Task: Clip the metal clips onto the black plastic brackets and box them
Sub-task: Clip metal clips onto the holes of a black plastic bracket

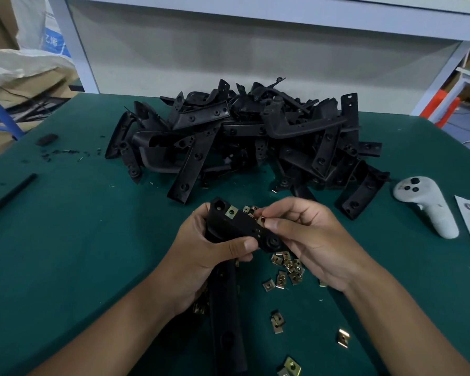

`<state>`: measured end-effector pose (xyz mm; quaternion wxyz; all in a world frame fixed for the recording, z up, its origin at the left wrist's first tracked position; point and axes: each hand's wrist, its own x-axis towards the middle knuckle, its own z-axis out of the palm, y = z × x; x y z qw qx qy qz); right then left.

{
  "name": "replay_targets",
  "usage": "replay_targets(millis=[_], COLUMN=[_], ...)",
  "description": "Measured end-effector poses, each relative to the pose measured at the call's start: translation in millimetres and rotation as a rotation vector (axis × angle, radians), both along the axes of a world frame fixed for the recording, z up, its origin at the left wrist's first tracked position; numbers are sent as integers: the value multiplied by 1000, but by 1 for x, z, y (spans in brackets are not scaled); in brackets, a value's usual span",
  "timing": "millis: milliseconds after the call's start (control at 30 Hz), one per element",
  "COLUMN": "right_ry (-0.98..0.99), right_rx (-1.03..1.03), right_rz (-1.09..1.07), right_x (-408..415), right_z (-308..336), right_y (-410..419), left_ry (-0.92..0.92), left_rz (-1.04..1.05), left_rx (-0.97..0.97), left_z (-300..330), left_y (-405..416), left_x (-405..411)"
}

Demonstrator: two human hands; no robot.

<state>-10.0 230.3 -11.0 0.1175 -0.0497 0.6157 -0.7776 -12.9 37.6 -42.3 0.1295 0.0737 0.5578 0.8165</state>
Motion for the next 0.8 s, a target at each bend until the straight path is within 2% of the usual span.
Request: replay_targets(millis=[133,367,800], right_ry=[35,235,246], right_rx=[113,323,360], right_rz=[2,-40,4], right_x=[-1,1,7], right_z=[-1,1,6], right_y=[3,7,8], left_ry=[3,26,64], left_rz=[4,27,34], left_rx=[-16,-40,-65], left_z=[-2,-6,-10], left_y=[-1,-1,-2], left_x=[-1,-1,-1])
